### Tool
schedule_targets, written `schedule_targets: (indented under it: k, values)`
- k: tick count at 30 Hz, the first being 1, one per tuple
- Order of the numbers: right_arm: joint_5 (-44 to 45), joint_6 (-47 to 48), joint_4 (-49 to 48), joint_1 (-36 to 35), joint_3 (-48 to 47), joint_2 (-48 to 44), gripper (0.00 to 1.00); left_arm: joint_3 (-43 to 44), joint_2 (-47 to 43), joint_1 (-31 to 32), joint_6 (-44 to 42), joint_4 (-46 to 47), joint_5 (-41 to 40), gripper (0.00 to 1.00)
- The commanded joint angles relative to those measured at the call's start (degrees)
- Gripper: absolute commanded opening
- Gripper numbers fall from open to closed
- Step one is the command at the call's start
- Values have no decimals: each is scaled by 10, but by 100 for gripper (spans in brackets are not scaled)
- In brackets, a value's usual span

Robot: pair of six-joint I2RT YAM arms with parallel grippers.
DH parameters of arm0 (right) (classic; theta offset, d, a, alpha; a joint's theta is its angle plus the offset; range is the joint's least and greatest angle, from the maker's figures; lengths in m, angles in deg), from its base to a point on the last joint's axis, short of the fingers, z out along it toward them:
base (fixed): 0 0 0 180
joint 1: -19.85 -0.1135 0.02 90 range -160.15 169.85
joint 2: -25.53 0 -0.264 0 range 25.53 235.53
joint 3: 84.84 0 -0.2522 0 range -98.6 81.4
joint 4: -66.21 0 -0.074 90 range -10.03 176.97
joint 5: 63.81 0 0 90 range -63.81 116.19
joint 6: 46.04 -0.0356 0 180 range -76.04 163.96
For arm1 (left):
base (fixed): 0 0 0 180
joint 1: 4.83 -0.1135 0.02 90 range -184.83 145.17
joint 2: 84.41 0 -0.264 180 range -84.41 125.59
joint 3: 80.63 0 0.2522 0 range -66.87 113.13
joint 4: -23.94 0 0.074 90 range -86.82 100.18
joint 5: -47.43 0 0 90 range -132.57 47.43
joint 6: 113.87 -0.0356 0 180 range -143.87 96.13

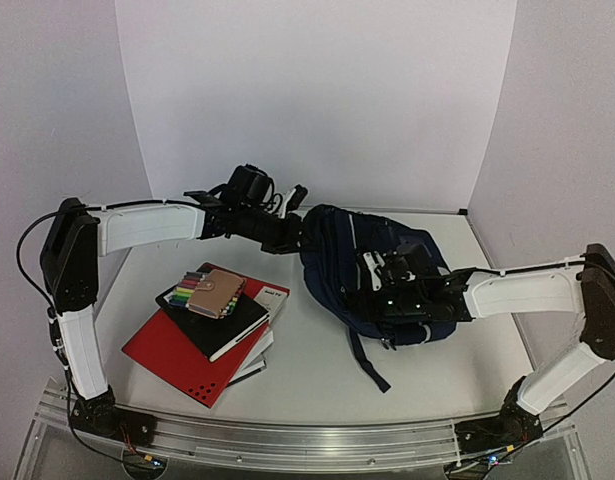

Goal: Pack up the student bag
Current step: Unzip the student bag at the center of the board.

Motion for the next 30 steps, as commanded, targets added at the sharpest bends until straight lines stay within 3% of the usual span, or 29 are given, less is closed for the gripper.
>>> schedule_targets:
  k: [1, 6, 13, 30]
  values:
    - [-5, 8, -58, 0, -26, 0, 0, 19, -44, 10, -15, 51, 45, 0]
    - [-34, -4, -61, 1, -7, -36, 0, 20, -42, 9, -16, 36, 4, 0]
    - [-72, -46, -91, 1, 6, -68, 0, 19, -23, 12, -14, 49, 43, 0]
    - [8, -282, -71, 1, -25, -58, 0, -31, -8, 58, -28, 49, 48, 0]
